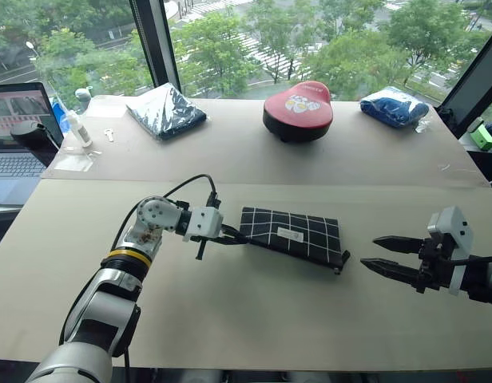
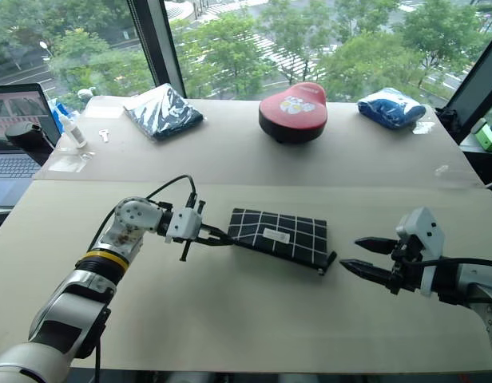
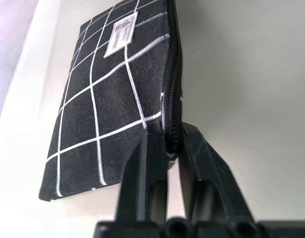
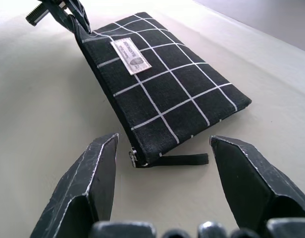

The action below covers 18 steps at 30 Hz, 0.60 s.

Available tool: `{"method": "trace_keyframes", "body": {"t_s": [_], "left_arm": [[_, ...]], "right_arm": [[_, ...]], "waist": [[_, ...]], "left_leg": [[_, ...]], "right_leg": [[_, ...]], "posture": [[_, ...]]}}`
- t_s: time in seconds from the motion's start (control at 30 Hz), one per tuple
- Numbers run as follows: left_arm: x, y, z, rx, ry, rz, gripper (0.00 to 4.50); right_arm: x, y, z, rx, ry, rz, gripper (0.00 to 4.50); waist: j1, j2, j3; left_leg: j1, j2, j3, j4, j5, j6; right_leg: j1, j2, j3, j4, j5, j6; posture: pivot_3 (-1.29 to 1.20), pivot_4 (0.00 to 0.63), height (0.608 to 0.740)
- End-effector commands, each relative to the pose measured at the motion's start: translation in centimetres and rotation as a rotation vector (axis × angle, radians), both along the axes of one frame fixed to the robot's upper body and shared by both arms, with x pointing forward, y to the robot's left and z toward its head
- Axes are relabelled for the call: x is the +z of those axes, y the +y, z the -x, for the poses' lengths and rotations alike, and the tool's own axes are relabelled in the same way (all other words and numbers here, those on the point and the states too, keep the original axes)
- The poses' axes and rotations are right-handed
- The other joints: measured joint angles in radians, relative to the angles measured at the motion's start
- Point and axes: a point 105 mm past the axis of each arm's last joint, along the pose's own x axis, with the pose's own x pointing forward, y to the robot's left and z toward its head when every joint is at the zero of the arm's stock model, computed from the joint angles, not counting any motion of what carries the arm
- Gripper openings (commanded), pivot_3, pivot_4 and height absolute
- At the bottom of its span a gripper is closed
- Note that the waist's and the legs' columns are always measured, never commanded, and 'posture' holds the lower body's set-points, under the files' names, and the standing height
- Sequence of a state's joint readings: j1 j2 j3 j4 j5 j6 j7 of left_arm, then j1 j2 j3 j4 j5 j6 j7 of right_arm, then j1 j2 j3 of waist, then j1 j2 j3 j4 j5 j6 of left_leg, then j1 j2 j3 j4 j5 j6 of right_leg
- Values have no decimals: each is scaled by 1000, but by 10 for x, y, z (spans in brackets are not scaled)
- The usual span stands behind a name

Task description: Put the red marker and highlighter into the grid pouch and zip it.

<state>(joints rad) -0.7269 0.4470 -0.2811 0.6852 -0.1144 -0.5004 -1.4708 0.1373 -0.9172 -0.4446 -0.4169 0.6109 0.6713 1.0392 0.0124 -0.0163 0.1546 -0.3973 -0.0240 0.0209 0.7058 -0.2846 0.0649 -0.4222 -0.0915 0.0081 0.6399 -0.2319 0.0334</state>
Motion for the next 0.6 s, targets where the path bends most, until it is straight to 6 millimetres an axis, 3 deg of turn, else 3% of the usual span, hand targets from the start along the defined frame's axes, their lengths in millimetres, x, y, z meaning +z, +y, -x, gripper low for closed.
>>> {"method": "trace_keyframes", "body": {"t_s": [0.03, 0.2, 0.4, 0.47, 0.6], "left_arm": [[5, 4, 13, -43, 15, 1, 2033], [24, 13, 28, 33, 172, 101, 3803], [70, 40, 10, 403, 367, 377, 3803], [83, 58, 4, 554, 404, 481, 3803], [75, 98, 15, 780, 475, 502, 3803]], "right_arm": [[10, -3, -3, 0, -31, 18, 3359], [11, -10, -14, -18, -42, 17, 3359], [13, -17, -22, -61, -69, -23, 3359], [10, -25, -25, -100, -71, -33, 3359], [5, -41, -34, -182, -78, -71, 3359]], "waist": [[-3, 0, 0], [-3, 0, 0], [1, 0, 0], [0, 0, 0], [-9, 0, 0]], "left_leg": [[0, 0, 0, 0, 0, 0], [0, 1, 0, 0, 0, 0], [1, 2, -1, 0, 0, 0], [1, 2, -1, 0, 0, 0], [1, 2, -1, 0, 0, 0]], "right_leg": [[0, 0, 0, 0, 0, 0], [0, 0, 1, 1, 0, 0], [0, 0, 0, 1, 0, 0], [0, 0, 0, 1, 0, 0], [-1, 0, 1, 1, 0, 0]], "posture": [[0, 150, 740], [0, 150, 740], [0, 150, 740], [0, 150, 740], [0, 150, 740]]}}
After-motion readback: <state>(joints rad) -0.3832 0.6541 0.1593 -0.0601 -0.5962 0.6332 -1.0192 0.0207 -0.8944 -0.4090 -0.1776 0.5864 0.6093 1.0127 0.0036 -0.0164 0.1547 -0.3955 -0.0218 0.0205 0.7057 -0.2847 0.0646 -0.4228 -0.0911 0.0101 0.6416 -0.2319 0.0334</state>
